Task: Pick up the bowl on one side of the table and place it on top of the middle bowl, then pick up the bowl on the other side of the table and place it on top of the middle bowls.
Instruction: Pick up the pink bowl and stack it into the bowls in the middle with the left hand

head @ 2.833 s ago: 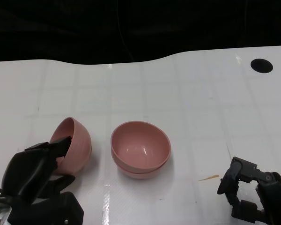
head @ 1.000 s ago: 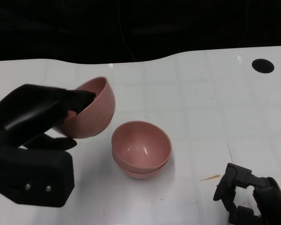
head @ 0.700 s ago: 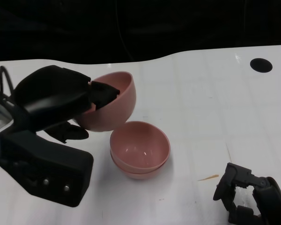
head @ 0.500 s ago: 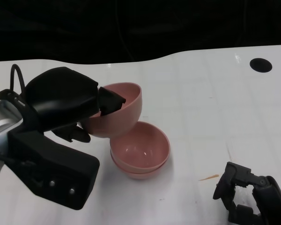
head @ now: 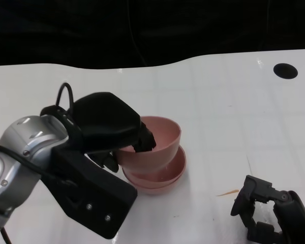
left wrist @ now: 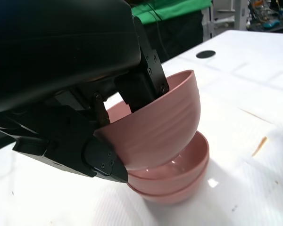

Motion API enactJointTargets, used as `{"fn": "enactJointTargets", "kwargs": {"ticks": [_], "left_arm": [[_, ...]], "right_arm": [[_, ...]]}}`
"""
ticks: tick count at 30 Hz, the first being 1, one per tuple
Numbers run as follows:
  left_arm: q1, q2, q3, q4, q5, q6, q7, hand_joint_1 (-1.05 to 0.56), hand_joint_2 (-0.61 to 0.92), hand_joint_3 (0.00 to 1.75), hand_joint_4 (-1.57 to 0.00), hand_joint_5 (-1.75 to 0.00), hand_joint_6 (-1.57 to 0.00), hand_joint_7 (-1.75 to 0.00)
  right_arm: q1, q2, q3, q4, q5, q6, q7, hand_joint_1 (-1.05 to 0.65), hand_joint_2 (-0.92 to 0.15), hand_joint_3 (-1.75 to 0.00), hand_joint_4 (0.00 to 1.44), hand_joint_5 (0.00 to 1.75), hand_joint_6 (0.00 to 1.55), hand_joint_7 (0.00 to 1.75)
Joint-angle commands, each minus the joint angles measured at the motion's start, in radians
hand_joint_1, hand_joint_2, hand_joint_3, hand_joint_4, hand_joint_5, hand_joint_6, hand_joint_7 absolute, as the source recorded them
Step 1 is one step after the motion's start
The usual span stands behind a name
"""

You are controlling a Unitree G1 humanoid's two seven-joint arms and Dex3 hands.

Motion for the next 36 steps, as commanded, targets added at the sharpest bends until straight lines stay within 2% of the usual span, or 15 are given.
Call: {"fn": "enactJointTargets", "kwargs": {"ticks": [1,10,16,19,20,23,27,28,31,32,34,36], "left_arm": [[-0.038,-0.017,-0.020,0.025,0.005,0.000,-0.027,-0.19,0.92,0.26,-0.97,-0.78,-1.14,-0.08],[-0.056,-0.044,-0.047,0.062,0.022,-0.037,-0.012,-0.17,0.92,0.24,-1.00,-0.96,-1.18,-0.06],[-0.051,-0.051,-0.045,0.084,0.031,-0.057,-0.010,-0.15,0.92,0.22,-0.98,-0.85,-1.16,-0.04],[-0.049,-0.055,-0.047,0.092,0.035,-0.064,-0.005,-0.15,0.92,0.22,-1.04,-0.59,-1.13,-0.01],[-0.048,-0.055,-0.047,0.096,0.037,-0.068,0.000,-0.15,0.92,0.22,-1.05,-0.55,-1.13,-0.01],[-0.044,-0.056,-0.050,0.110,0.047,-0.085,0.019,-0.15,0.92,0.20,-1.08,-0.47,-1.12,0.00],[-0.044,-0.057,-0.052,0.127,0.057,-0.104,0.040,-0.13,0.92,0.16,-1.15,-0.47,-1.13,-0.01],[-0.035,-0.053,-0.051,0.136,0.078,-0.130,0.086,-0.13,0.91,0.15,-1.16,-0.47,-1.15,-0.02],[-0.019,-0.043,-0.051,0.165,0.124,-0.190,0.186,-0.15,0.92,0.07,-1.11,-0.63,-1.21,-0.03],[-0.016,-0.040,-0.053,0.179,0.140,-0.208,0.216,-0.16,0.92,0.06,-1.03,-0.80,-1.23,-0.03],[-0.011,-0.038,-0.058,0.202,0.173,-0.231,0.265,-0.17,0.92,0.07,-0.93,-0.97,-1.25,-0.03],[-0.009,-0.038,-0.062,0.218,0.197,-0.240,0.292,-0.17,0.92,0.04,-0.96,-0.87,-1.26,-0.03]], "right_arm": [[0.006,-0.009,-0.008,0.003,0.003,0.015,-0.012,-0.19,-0.64,-1.05,0.87,1.75,0.73,1.56],[0.007,-0.005,-0.006,0.006,-0.001,0.016,-0.020,-0.19,-0.64,-1.05,0.87,1.75,0.71,1.59],[0.007,-0.004,0.000,0.011,-0.005,0.015,-0.026,-0.18,-0.65,-1.06,0.87,1.75,0.70,1.59],[0.007,-0.006,0.003,0.011,-0.001,0.013,-0.025,-0.19,-0.65,-1.06,0.87,1.75,0.70,1.59],[0.006,-0.006,0.004,0.015,0.002,0.006,-0.025,-0.19,-0.65,-1.06,0.87,1.75,0.70,1.59],[0.004,-0.007,0.004,0.020,0.003,-0.004,-0.025,-0.19,-0.65,-1.06,0.87,1.75,0.70,1.59],[0.008,-0.007,0.005,0.013,0.003,0.004,-0.023,-0.19,-0.65,-1.07,0.87,1.75,0.70,1.59],[0.008,-0.008,0.006,0.014,0.005,0.001,-0.020,-0.19,-0.65,-1.07,0.87,1.75,0.70,1.59],[0.009,-0.010,0.008,0.015,0.010,0.001,-0.014,-0.20,-0.65,-1.07,0.87,1.75,0.70,1.59],[0.011,-0.010,0.008,0.014,0.010,0.002,-0.014,-0.20,-0.65,-1.07,0.87,1.75,0.70,1.59],[0.012,-0.012,0.007,0.013,0.008,0.005,-0.015,-0.21,-0.65,-1.06,0.87,1.75,0.70,1.58],[0.013,-0.013,0.007,0.013,0.011,0.007,-0.011,-0.21,-0.65,-1.06,0.87,1.75,0.70,1.58]]}}
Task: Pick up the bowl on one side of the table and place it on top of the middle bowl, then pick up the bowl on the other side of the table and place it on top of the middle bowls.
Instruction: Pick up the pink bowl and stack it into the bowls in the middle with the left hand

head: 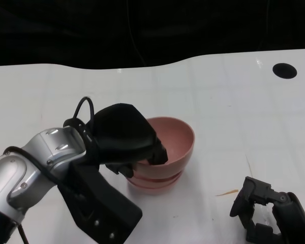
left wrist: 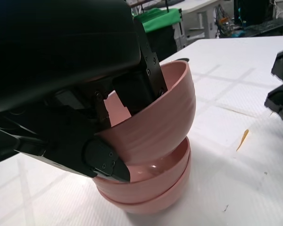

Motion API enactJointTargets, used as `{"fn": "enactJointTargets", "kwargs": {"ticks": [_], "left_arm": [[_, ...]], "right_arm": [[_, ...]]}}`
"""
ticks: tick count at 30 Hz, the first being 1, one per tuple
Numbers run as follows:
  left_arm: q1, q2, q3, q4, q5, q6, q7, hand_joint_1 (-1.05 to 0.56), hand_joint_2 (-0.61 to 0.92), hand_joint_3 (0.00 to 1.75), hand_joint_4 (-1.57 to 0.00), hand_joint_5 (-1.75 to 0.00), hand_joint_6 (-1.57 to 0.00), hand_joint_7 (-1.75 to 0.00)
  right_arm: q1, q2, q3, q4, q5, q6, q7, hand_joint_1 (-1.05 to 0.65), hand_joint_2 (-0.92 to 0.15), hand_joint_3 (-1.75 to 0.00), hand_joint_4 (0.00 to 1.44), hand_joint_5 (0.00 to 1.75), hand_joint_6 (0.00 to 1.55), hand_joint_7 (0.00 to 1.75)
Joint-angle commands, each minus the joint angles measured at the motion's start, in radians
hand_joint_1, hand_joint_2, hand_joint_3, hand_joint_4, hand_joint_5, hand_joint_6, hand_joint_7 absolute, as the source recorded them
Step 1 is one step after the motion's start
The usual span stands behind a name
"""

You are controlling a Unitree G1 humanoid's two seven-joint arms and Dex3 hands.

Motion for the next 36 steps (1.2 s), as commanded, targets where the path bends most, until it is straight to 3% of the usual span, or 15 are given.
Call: {"fn": "enactJointTargets", "kwargs": {"ticks": [1,4,17,22,27,36], "left_arm": [[0.010,0.019,-0.006,0.031,0.041,-0.017,0.053,-0.17,0.92,0.04,-0.99,-0.77,-1.26,-0.03],[0.010,0.020,-0.012,0.044,0.063,-0.015,0.065,-0.18,0.92,0.04,-1.04,-0.67,-1.26,-0.02],[0.013,0.010,-0.034,0.121,0.147,0.009,0.145,-0.19,0.92,0.03,-1.02,-0.61,-1.19,0.00],[0.012,0.009,-0.044,0.140,0.152,0.008,0.174,-0.20,0.92,0.05,-0.98,-0.75,-1.21,-0.01],[0.010,0.006,-0.059,0.149,0.167,0.010,0.192,-0.20,0.92,0.07,-0.97,-0.69,-1.21,0.00],[0.002,-0.003,-0.075,0.162,0.184,0.002,0.245,-0.21,0.89,0.01,-0.91,-0.95,-1.23,-0.01]], "right_arm": [[0.011,-0.015,-0.004,0.001,0.014,-0.003,0.004,-0.21,-0.65,-1.06,0.87,1.75,0.70,1.58],[0.009,-0.014,-0.005,0.006,0.013,-0.007,0.002,-0.20,-0.65,-1.05,0.86,1.75,0.71,1.58],[0.007,-0.018,-0.008,0.010,0.019,-0.014,0.009,-0.20,-0.65,-1.06,0.87,1.75,0.71,1.58],[0.008,-0.016,-0.010,0.013,0.023,-0.016,0.009,-0.20,-0.64,-1.06,0.87,1.75,0.71,1.58],[0.009,-0.018,-0.008,0.009,0.022,-0.010,0.012,-0.20,-0.64,-1.07,0.87,1.75,0.71,1.58],[0.008,-0.015,-0.008,0.011,0.025,-0.011,0.012,-0.19,-0.63,-1.07,0.87,1.75,0.71,1.59]]}}
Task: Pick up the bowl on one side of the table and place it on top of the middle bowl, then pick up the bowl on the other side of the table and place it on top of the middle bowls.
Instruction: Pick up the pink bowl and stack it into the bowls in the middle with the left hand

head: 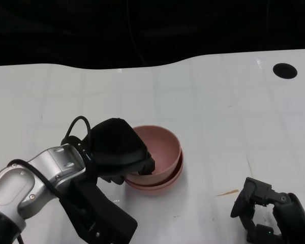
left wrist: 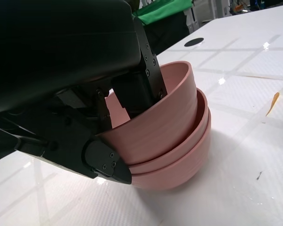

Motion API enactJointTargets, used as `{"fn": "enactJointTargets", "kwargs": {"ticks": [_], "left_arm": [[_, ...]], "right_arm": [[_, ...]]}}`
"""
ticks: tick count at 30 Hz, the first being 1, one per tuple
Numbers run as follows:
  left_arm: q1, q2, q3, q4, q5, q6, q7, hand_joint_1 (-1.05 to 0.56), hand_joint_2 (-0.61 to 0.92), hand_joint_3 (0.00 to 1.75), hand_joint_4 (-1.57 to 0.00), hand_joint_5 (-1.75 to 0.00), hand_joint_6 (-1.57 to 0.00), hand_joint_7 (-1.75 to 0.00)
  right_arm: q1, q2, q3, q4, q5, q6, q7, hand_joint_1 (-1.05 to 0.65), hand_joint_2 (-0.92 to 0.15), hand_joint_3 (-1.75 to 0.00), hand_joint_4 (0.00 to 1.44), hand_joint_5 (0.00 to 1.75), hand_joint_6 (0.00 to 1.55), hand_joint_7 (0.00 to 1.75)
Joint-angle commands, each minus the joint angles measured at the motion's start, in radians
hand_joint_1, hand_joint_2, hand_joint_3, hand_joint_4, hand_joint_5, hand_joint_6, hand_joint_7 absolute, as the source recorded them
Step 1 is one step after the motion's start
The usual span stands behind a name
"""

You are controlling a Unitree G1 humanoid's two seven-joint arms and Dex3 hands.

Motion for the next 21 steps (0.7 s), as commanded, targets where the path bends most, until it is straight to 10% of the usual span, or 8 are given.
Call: {"fn": "enactJointTargets", "kwargs": {"ticks": [1,7,21], "left_arm": [[-0.006,0.005,-0.003,0.013,0.004,-0.008,0.037,-0.21,0.89,0.01,-0.89,-0.99,-1.23,-0.01],[0.011,0.003,0.003,0.023,-0.002,-0.012,0.091,-0.30,0.91,0.04,-1.03,-0.30,-1.12,0.00],[0.061,0.002,0.016,-0.019,0.009,0.081,0.105,-0.98,0.92,0.49,-0.54,0.00,-0.60,0.00]], "right_arm": [[0.007,-0.015,-0.008,0.004,0.010,-0.007,-0.002,-0.20,-0.63,-1.07,0.87,1.75,0.71,1.59],[0.009,-0.015,-0.008,0.000,0.010,-0.004,-0.001,-0.19,-0.63,-1.08,0.87,1.75,0.71,1.59],[0.007,-0.018,-0.007,0.003,0.010,-0.008,0.001,-0.22,-0.63,-1.07,0.87,1.75,0.71,1.59]]}}
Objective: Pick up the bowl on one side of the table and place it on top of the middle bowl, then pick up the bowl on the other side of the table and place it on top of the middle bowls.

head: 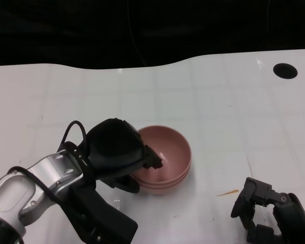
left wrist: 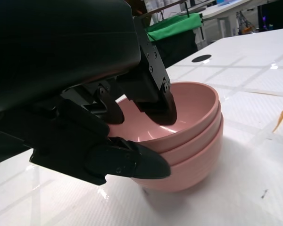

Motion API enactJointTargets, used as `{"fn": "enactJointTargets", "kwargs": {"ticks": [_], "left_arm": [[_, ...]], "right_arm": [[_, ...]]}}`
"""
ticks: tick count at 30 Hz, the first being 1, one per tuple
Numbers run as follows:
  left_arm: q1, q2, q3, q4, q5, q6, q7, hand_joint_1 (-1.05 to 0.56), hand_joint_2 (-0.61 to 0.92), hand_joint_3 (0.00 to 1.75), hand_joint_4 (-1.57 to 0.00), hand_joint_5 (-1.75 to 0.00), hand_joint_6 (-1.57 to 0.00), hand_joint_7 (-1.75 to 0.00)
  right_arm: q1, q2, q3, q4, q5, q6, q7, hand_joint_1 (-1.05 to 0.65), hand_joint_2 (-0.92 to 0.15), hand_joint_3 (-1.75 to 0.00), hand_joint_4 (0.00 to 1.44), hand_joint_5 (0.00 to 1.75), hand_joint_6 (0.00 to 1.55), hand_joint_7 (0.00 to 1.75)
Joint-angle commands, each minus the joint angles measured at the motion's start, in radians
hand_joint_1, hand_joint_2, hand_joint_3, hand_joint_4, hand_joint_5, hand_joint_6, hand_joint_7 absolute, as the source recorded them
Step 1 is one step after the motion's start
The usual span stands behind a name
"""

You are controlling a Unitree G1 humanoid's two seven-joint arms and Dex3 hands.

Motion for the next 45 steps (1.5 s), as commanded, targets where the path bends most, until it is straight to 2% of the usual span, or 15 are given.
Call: {"fn": "enactJointTargets", "kwargs": {"ticks": [1,12,20,24,27,33,36,40,43,45], "left_arm": [[0.036,0.002,0.022,-0.032,-0.032,0.041,-0.030,-1.01,0.92,0.49,-0.52,0.00,-0.58,0.00],[0.126,-0.023,0.087,-0.106,-0.175,0.121,-0.100,-1.05,0.92,0.44,-0.41,0.00,-0.49,0.00],[0.243,-0.076,0.207,-0.174,-0.443,0.121,-0.110,-1.05,0.92,0.40,-0.38,0.00,-0.44,0.00],[0.265,-0.082,0.229,-0.192,-0.505,0.123,-0.133,-1.05,0.92,0.41,-0.37,0.00,-0.42,0.00],[0.350,-0.128,0.304,-0.307,-0.832,0.241,-0.279,-1.05,0.92,0.27,-0.36,0.00,-0.38,0.00],[0.429,-0.112,0.415,-0.466,-1.134,0.429,-0.434,-1.05,0.92,0.26,-0.38,-0.02,-0.35,0.00],[0.466,-0.110,0.480,-0.504,-1.232,0.475,-0.468,-1.00,0.92,0.25,-0.53,-0.10,-0.44,-0.04],[0.514,-0.130,0.556,-0.508,-1.349,0.511,-0.493,-0.86,0.92,0.25,-0.74,-0.22,-0.62,-0.12],[0.533,-0.134,0.581,-0.518,-1.379,0.535,-0.493,-0.82,0.92,0.28,-0.80,-0.27,-0.69,-0.14],[0.551,-0.151,0.619,-0.513,-1.447,0.557,-0.498,-0.73,0.92,0.30,-0.85,-0.31,-0.76,-0.16]], "right_arm": [[0.008,-0.018,-0.007,0.000,0.011,-0.007,0.003,-0.22,-0.63,-1.07,0.87,1.75,0.71,1.59],[0.008,-0.021,-0.010,0.009,0.024,-0.013,0.018,-0.20,-0.63,-1.07,0.86,1.75,0.71,1.58],[0.009,-0.022,-0.014,0.002,0.006,-0.007,0.005,-0.19,-0.63,-1.06,0.87,1.75,0.71,1.59],[0.010,-0.022,-0.014,0.000,0.008,-0.004,0.007,-0.18,-0.63,-1.06,0.87,1.75,0.71,1.59],[0.021,-0.021,-0.017,-0.018,0.002,0.004,0.000,-0.20,-0.63,-1.06,0.88,1.75,0.71,1.60],[0.032,-0.021,-0.016,-0.027,0.006,0.004,-0.001,-0.19,-0.63,-1.05,0.87,1.75,0.71,1.61],[0.034,-0.020,-0.017,-0.025,0.007,-0.003,-0.004,-0.19,-0.63,-1.05,0.87,1.75,0.71,1.60],[0.035,-0.023,-0.017,-0.023,0.010,-0.001,-0.002,-0.20,-0.63,-1.05,0.88,1.75,0.71,1.60],[0.036,-0.024,-0.018,-0.024,0.009,0.002,-0.003,-0.21,-0.63,-1.04,0.88,1.75,0.71,1.60],[0.035,-0.025,-0.018,-0.023,0.006,0.001,-0.005,-0.21,-0.63,-1.04,0.88,1.75,0.72,1.60]]}}
